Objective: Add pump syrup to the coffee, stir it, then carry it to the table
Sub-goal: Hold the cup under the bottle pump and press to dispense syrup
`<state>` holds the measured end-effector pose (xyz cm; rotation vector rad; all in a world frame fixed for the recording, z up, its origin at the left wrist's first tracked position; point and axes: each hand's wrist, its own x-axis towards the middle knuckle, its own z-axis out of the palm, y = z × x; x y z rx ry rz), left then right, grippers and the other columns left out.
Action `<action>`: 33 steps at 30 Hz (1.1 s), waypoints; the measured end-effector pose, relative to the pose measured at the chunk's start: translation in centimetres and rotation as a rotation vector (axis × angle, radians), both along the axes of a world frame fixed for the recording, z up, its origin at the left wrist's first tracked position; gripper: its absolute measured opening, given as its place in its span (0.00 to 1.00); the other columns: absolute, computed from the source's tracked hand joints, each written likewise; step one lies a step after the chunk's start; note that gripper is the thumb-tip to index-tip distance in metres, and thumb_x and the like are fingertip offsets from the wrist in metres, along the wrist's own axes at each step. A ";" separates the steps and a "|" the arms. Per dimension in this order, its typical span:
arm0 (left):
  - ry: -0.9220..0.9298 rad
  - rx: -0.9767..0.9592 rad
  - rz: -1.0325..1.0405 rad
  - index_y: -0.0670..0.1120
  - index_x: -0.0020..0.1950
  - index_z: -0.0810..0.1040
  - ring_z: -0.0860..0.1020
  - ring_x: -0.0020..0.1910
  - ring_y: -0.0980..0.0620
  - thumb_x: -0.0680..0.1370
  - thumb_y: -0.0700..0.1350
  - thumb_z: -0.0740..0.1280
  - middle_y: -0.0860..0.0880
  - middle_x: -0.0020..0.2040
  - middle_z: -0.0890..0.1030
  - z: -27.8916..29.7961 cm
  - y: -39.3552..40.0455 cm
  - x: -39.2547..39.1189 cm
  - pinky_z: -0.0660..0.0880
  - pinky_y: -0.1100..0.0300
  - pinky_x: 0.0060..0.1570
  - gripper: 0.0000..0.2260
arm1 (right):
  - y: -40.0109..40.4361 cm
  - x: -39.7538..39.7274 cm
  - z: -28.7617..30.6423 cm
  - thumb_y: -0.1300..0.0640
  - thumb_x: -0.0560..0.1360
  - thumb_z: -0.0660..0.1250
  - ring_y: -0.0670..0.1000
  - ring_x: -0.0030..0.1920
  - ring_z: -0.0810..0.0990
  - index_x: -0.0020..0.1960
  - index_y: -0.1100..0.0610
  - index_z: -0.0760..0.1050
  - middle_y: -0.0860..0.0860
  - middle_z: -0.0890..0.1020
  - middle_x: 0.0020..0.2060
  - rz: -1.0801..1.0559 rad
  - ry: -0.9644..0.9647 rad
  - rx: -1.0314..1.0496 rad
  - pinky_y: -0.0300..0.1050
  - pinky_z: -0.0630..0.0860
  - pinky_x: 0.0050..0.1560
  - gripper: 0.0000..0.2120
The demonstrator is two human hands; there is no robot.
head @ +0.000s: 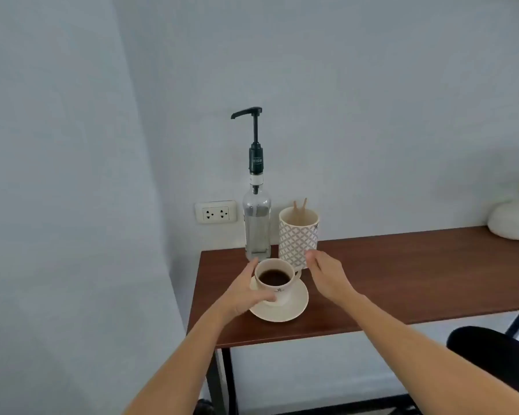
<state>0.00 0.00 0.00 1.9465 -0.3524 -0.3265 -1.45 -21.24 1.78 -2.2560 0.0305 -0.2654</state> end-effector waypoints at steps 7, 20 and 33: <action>-0.202 -0.141 0.289 0.66 0.64 0.67 0.77 0.61 0.65 0.60 0.43 0.83 0.62 0.60 0.79 -4.0 -3.6 -0.7 0.74 0.66 0.59 0.40 | 0.9 2.6 -3.0 0.55 0.83 0.58 0.55 0.51 0.84 0.50 0.52 0.84 0.52 0.86 0.47 0.061 0.152 0.281 0.56 0.82 0.56 0.15; -0.348 -0.060 0.642 0.57 0.63 0.72 0.78 0.56 0.66 0.56 0.49 0.84 0.61 0.53 0.82 -2.9 -6.9 -0.5 0.72 0.77 0.49 0.38 | -1.4 4.4 -2.8 0.62 0.82 0.61 0.49 0.48 0.86 0.51 0.51 0.85 0.49 0.88 0.45 0.276 0.136 0.329 0.46 0.85 0.48 0.15; -0.452 -0.090 0.634 0.56 0.61 0.73 0.81 0.48 0.63 0.53 0.54 0.83 0.58 0.50 0.83 9.0 -2.6 4.9 0.77 0.65 0.46 0.39 | 2.7 11.3 15.4 0.53 0.82 0.61 0.48 0.47 0.83 0.63 0.56 0.77 0.47 0.85 0.44 0.240 -0.482 0.154 0.34 0.74 0.48 0.13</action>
